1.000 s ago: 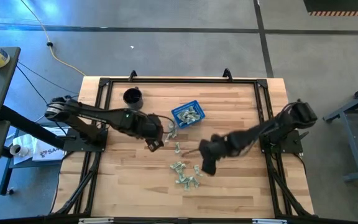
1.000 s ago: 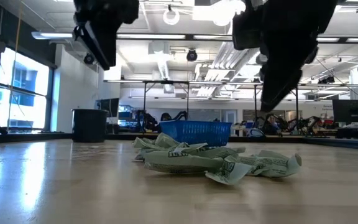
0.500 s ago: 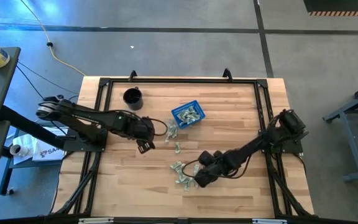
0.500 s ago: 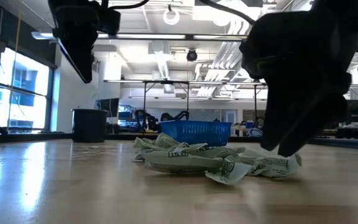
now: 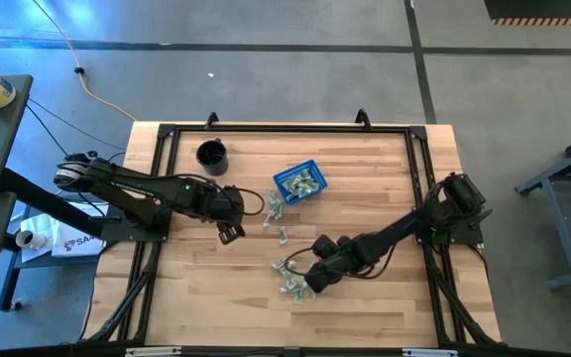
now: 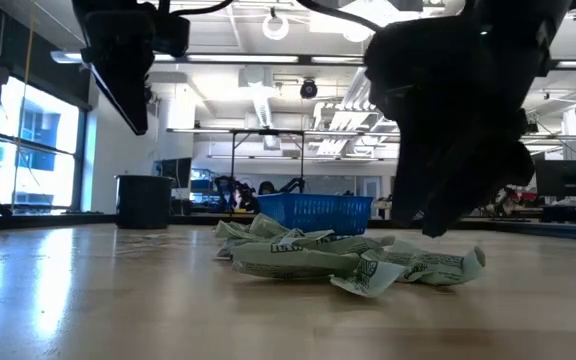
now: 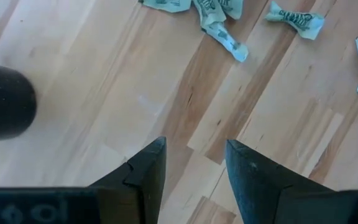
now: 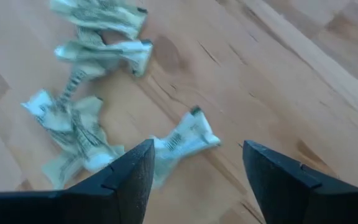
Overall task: Pick and place Stevia / Truvia into bins
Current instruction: Put the green stevia packet into the blue bin
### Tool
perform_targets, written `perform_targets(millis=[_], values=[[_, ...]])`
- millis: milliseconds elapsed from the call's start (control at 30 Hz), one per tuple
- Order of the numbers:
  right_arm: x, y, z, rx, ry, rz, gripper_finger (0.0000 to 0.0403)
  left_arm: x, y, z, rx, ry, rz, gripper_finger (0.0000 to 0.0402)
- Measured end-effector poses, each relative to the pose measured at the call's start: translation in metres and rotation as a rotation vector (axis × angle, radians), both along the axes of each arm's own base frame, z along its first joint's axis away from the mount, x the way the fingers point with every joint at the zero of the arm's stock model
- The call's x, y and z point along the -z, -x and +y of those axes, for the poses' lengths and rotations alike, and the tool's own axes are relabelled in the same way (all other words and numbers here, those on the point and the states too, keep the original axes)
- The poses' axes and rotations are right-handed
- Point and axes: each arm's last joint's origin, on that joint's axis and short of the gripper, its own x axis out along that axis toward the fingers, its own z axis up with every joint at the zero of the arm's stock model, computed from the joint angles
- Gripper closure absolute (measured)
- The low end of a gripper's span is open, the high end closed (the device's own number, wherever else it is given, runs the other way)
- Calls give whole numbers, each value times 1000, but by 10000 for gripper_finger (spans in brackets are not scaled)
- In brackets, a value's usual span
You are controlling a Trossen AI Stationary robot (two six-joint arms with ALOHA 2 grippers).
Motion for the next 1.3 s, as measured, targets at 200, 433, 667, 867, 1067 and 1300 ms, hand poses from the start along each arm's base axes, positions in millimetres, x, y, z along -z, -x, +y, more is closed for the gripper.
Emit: perform_targets(millis=[200,433,667,867,1067,1300], values=[[19,-7,2,2,-7,17,191,0,0,1,-7,-22,-2,202],[29,5,5,-30,139,180,233,0,0,1,-8,-26,0,202],[26,21,3,-70,249,352,321,0,0,1,-11,-37,-3,202],[16,19,1,20,138,312,393,-1,-1,3,-7,-88,-14,202],[-19,22,-5,171,113,151,399,-1,-4,19,-2,-47,-1,202],[-70,18,-34,269,191,-58,401,-1,-6,44,-7,1,9,202]])
